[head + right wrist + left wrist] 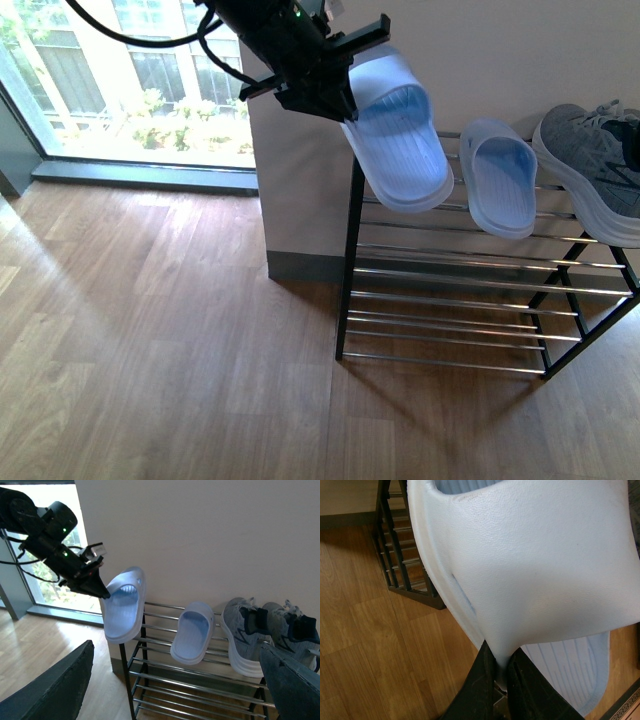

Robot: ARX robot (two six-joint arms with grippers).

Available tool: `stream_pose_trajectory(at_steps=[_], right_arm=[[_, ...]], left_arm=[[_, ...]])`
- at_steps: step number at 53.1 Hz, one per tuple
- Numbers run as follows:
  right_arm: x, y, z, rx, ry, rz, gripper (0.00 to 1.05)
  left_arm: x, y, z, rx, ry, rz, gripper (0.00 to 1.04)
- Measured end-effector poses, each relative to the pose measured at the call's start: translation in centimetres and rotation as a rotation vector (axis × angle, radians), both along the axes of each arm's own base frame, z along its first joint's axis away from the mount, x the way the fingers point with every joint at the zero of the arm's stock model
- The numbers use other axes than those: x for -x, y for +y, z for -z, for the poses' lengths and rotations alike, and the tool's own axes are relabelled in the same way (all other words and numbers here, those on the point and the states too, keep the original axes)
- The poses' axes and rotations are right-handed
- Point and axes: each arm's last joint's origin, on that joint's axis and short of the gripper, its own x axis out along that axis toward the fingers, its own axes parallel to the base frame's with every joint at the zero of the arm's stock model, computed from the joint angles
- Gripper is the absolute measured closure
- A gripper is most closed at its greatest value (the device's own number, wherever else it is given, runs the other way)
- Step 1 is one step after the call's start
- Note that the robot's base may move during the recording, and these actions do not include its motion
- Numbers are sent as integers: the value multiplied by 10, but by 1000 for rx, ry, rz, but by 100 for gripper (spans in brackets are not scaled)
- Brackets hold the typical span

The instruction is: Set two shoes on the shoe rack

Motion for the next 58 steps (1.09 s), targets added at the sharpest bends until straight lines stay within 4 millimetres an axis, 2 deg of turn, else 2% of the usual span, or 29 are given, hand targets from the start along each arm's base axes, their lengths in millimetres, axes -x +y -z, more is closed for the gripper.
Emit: stream_pose_trajectory(at_steps=[7, 25, 35, 49, 58], right_arm=[[0, 0, 0, 0, 0, 0, 9], [0, 0, 0, 0, 0, 0, 9], [0, 0, 0, 0, 0, 0, 9], [0, 0, 0, 0, 0, 0, 9], [0, 0, 0, 0, 0, 0, 9]], left_arm=[[-3, -3, 18, -17, 16, 29, 102], [-1, -19, 12, -27, -85, 127, 102], [2, -25, 31, -71, -97, 186, 102], [-1, -27, 41, -129, -169, 193, 102], [-5, -40, 48, -147, -273, 181, 102]])
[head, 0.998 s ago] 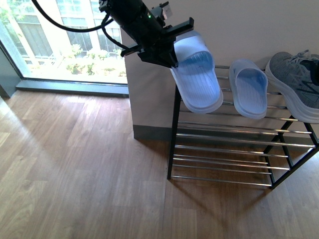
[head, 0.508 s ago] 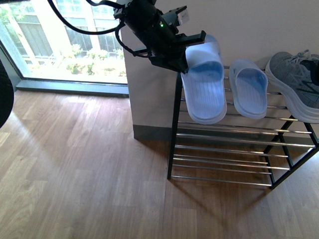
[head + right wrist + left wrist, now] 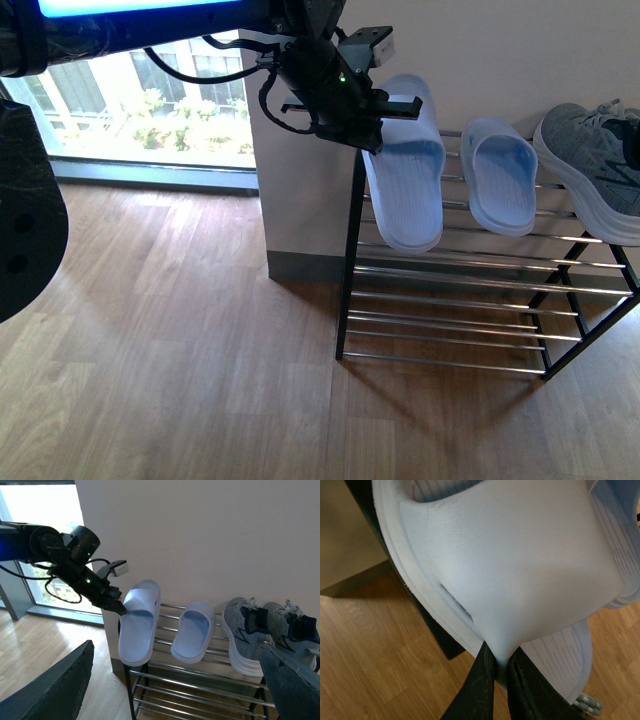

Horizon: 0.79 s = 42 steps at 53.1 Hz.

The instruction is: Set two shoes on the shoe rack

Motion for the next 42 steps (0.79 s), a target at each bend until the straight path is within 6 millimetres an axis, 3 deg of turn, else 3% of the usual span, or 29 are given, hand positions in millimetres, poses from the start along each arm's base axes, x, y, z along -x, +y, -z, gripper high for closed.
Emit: stream_pose_trajectory(at_steps=[24, 42], right_arm=[[0, 0, 0, 0, 0, 0, 9], [0, 0, 0, 0, 0, 0, 9]], left_arm=[[-8, -6, -6, 81, -93, -30, 102], [-12, -1, 1, 42, -143, -29, 102]])
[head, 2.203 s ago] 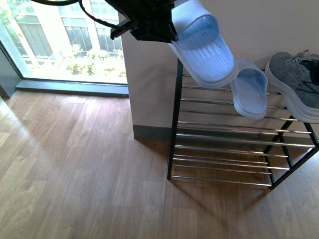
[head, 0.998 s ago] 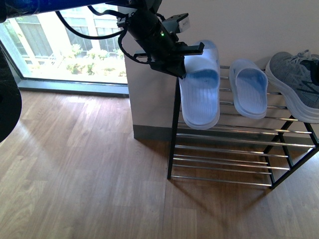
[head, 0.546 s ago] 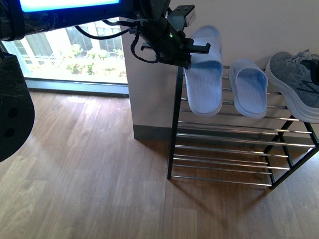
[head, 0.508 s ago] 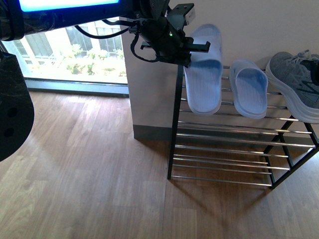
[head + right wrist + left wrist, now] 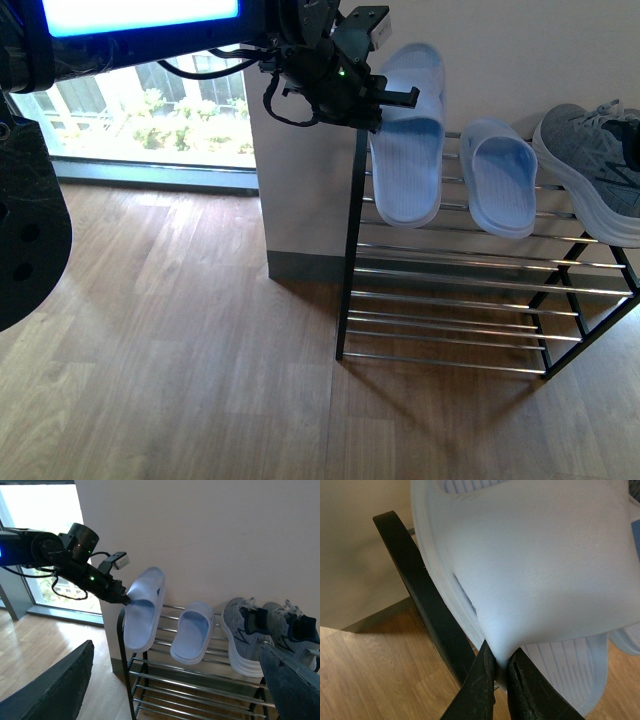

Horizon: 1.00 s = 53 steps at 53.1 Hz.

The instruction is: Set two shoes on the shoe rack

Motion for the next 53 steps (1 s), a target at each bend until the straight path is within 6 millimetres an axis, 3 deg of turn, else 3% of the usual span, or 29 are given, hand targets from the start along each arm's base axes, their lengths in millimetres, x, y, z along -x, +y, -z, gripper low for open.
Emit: stream_pose_trajectory(at_steps=[11, 15, 23, 28, 39, 42, 46, 53], right_arm=[[0, 0, 0, 0, 0, 0, 9], [0, 0, 0, 0, 0, 0, 9], [0, 0, 0, 0, 0, 0, 9], [0, 0, 0, 0, 0, 0, 9], [0, 0, 0, 0, 0, 0, 9], [0, 0, 0, 0, 0, 0, 9], [0, 0, 0, 0, 0, 0, 9], [0, 0, 0, 0, 0, 0, 9]], left_arm=[[-2, 0, -2, 10, -34, 4, 99], [-3, 0, -1, 10, -53, 6, 80], [-3, -2, 2, 8, -55, 5, 55], [-3, -2, 4, 6, -49, 5, 46], [-2, 2, 7, 44, 25, -8, 4], [-1, 2, 7, 66, 51, -4, 4], [0, 3, 5, 108, 109, -31, 19], [-1, 7, -8, 133, 142, -73, 3]])
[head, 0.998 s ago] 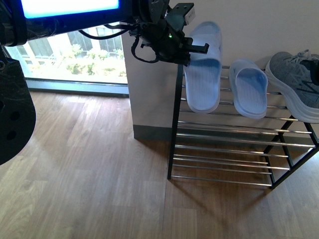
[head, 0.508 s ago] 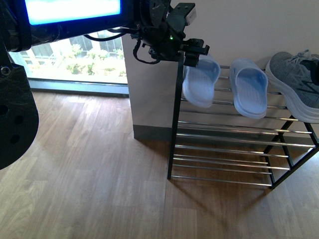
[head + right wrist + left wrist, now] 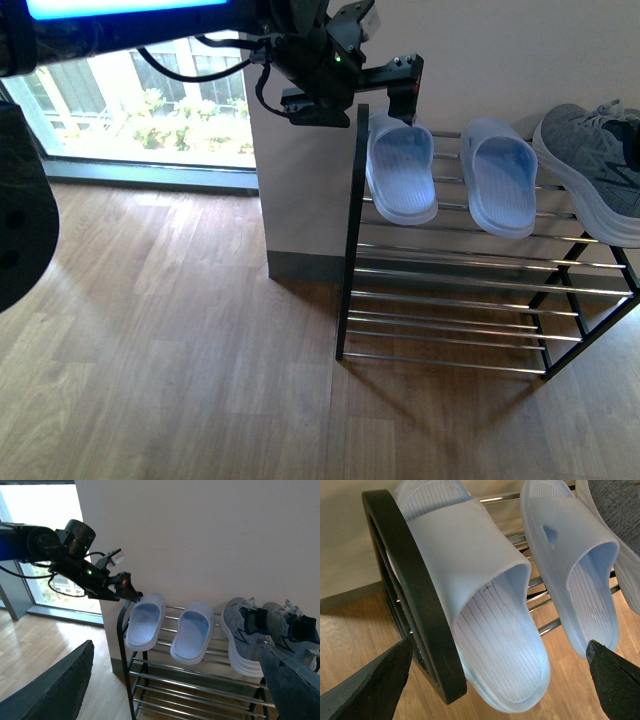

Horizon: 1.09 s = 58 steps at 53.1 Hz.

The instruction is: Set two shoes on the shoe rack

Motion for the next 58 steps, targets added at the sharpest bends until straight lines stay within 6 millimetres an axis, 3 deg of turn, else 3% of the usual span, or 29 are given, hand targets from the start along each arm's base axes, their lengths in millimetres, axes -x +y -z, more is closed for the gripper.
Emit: stream_pose_trajectory(at_steps=[2, 8, 11, 12, 14, 16, 18, 20, 23, 27, 28, 29, 32, 39, 44, 51, 58], right_arm=[[0, 0, 0, 0, 0, 0, 9], [0, 0, 0, 0, 0, 0, 9], [0, 0, 0, 0, 0, 0, 9], [0, 0, 0, 0, 0, 0, 9], [0, 0, 0, 0, 0, 0, 9], [0, 0, 0, 0, 0, 0, 9], [0, 0, 0, 0, 0, 1, 9], [0, 0, 0, 0, -1, -4, 9], [0, 0, 0, 0, 1, -3, 9], [0, 0, 0, 0, 0, 0, 9], [0, 0, 0, 0, 0, 0, 9], [0, 0, 0, 0, 1, 0, 9], [0, 0, 0, 0, 0, 0, 9], [0, 0, 0, 0, 1, 0, 9], [0, 0, 0, 0, 0, 0, 9], [0, 0, 0, 0, 0, 0, 9], [0, 0, 0, 0, 0, 0, 9]], left_arm=[[0, 3, -9, -3, 1, -13, 2], [-1, 13, -38, -11, 2, -72, 20], [-1, 22, -58, -26, 1, -108, 12], [-1, 28, -74, -56, -16, -157, 4], [0, 37, -95, -101, -61, -246, 11], [2, 41, -107, -111, -87, -283, 11], [6, 52, -141, -119, -176, -348, 10], [11, 62, -169, -166, -399, -491, 18], [31, 81, -194, -181, -609, -636, 29], [67, 106, -209, -102, -811, -727, 42], [73, 110, -210, -87, -839, -735, 43], [95, 124, -210, -35, -932, -765, 51], [122, 140, -199, -19, -977, -776, 60], [189, 177, -124, -116, -861, -759, 88], [217, 186, -103, -144, -810, -733, 103], [263, 203, -108, -124, -852, -739, 104], [295, 215, -97, -138, -828, -737, 104]])
